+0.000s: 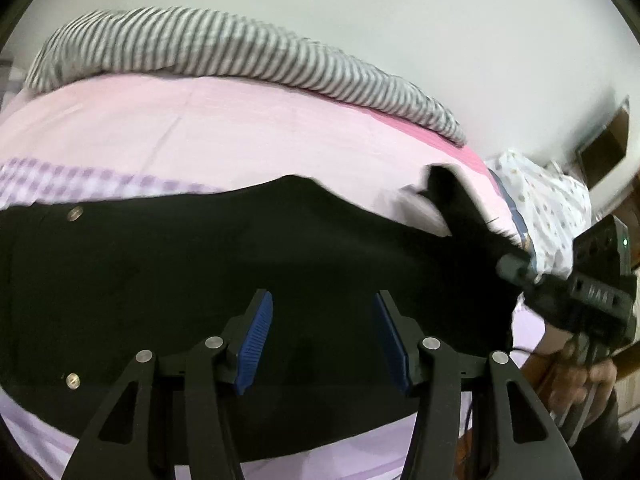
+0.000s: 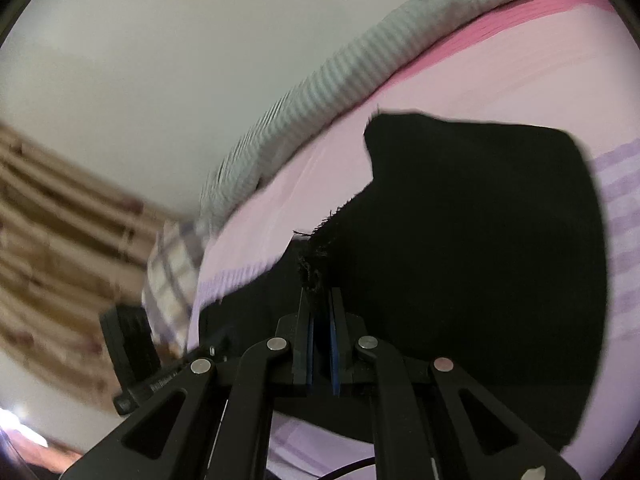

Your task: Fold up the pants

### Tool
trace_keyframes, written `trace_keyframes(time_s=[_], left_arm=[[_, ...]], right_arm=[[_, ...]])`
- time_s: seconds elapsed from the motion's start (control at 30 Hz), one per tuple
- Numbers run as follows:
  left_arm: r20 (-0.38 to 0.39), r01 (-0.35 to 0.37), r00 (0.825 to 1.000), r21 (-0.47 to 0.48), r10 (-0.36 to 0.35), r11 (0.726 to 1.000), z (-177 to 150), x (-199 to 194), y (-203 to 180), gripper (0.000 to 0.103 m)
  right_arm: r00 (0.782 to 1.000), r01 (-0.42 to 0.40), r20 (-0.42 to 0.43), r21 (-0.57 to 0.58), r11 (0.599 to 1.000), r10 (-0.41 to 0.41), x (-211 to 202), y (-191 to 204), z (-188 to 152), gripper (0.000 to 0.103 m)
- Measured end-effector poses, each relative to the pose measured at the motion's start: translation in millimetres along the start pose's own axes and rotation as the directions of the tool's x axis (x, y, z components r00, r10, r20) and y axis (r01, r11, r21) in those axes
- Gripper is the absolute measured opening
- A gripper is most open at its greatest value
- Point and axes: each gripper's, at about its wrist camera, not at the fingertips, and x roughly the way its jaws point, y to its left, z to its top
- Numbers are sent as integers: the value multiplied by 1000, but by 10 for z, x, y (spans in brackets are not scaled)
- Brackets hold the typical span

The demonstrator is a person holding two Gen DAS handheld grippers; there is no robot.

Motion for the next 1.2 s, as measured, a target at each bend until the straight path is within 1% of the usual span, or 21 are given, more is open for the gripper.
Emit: trace_keyframes(time_s=[0.07, 0.1, 0.2, 0.27, 0.43, 0.5, 0.53, 0.57, 0.67, 0.77, 0.8, 0.83, 0.9, 1.0, 1.1, 1.2], left_arm=[[-7, 0, 1000, -27, 0, 1000, -38, -14, 125, 54], [-12, 4, 1000, -39, -4, 999, -65, -23, 190, 54], [-28, 16, 999, -69, -17, 997, -113, 10, 288, 54], [-41, 26, 999, -81, -30, 996, -133, 33, 335, 54], [-77, 61, 995, -78, -67, 995, -161, 121, 300, 54], [-83, 73, 993, -69, -79, 995, -160, 124, 243, 54], [-85, 79, 993, -66, -84, 995, -154, 126, 223, 54], [-91, 89, 991, -65, -95, 994, -133, 133, 195, 54], [-107, 113, 987, -71, -121, 991, -110, 161, 167, 54], [-144, 148, 977, -92, -160, 985, -91, 246, 140, 54], [-162, 162, 971, -100, -177, 982, -90, 287, 128, 54], [-182, 178, 964, -110, -196, 978, -90, 337, 113, 54], [-211, 189, 954, -120, -212, 974, -91, 422, 90, 54], [-236, 168, 952, -125, -193, 978, -73, 549, 71, 54], [-247, 166, 949, -146, -199, 975, -32, 658, 73, 54], [-240, 169, 951, -125, -195, 978, 45, 720, 21, 54]], right_arm=[[997, 3, -77, -38, 999, -6, 267, 140, -113, 8], [993, 18, -112, -66, 998, -25, 399, 202, -191, 8], [978, 36, -200, -118, 992, -59, 666, 277, -404, 8], [969, 70, -226, -154, 986, -104, 758, 300, -468, 8], [953, 99, -262, -195, 976, -149, 822, 296, -516, 12], [948, 84, -286, -197, 977, -140, 811, 311, -512, 27], [949, 75, -287, -200, 977, -131, 750, 298, -541, 38], [952, 68, -280, -205, 976, -125, 711, 320, -532, 43], [963, 75, -235, -224, 972, -129, 538, 361, -489, 47], [982, 89, -148, -193, 977, -119, 254, 282, -369, 50], [986, 106, -105, -179, 978, -126, 149, 245, -315, 51], [989, 115, -73, -164, 980, -128, 60, 200, -270, 53], [993, 112, -11, -110, 988, -114, -104, 90, -178, 54], [993, 108, 48, -51, 993, -106, -289, -61, -68, 54], [989, 117, 93, -27, 993, -114, -390, -138, -13, 54], [986, 115, 119, 11, 993, -115, -446, -242, 28, 54]])
